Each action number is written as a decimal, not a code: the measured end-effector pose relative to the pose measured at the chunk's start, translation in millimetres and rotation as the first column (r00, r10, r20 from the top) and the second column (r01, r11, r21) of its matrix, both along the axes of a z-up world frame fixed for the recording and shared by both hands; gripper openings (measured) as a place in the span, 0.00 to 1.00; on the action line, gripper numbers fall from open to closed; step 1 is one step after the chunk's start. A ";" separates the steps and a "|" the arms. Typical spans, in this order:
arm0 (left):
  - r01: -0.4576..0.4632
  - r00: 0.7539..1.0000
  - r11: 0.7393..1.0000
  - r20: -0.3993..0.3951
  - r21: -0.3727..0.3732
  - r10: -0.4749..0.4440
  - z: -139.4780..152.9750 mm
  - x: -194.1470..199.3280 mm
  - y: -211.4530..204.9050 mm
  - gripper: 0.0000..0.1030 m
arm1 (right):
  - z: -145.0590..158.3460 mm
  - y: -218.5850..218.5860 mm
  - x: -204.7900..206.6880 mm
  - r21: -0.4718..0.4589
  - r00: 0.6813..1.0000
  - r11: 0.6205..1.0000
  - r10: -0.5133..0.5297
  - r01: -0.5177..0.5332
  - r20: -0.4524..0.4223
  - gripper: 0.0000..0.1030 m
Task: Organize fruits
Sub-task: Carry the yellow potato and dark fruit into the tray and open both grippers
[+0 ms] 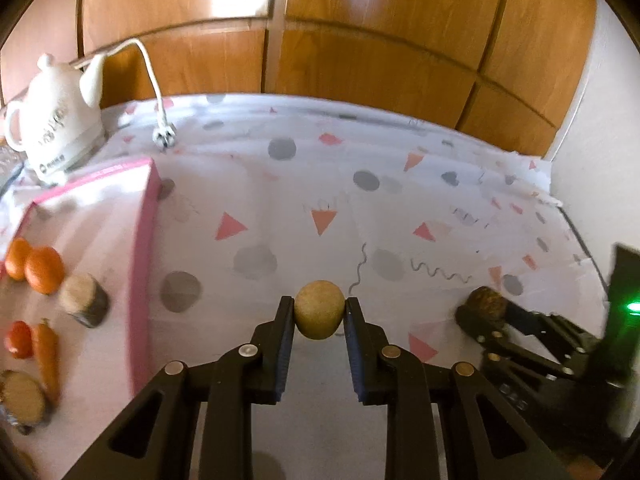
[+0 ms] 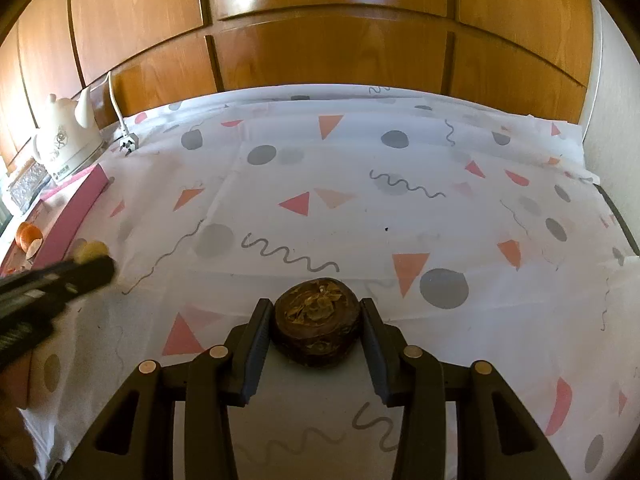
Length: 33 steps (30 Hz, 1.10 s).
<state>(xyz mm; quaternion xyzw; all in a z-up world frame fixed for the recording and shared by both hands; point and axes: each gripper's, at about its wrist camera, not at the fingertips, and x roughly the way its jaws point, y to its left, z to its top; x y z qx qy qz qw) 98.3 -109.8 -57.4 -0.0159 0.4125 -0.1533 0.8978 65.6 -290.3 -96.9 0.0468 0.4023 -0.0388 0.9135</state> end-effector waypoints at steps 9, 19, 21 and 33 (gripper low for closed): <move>-0.085 0.996 0.996 0.029 -0.031 0.086 27.8 -19.5 61.2 0.24 | 0.9 6.1 0.1 -0.042 1.000 0.999 -0.003 0.002 -0.006 0.43; -0.297 0.953 0.955 0.064 0.002 0.297 31.1 -12.2 151.3 0.24 | 12.8 37.7 1.7 -0.070 0.997 0.995 0.071 -0.072 -0.012 0.42; -0.335 0.940 0.942 0.069 0.006 0.333 32.9 -9.9 165.3 0.24 | 17.0 51.2 2.8 -0.065 0.994 0.992 0.111 -0.111 -0.007 0.42; -0.437 0.898 0.899 0.060 -0.005 0.437 30.8 -13.5 205.7 0.25 | 46.4 129.3 -0.3 -0.004 0.950 0.951 0.308 -0.309 0.044 0.42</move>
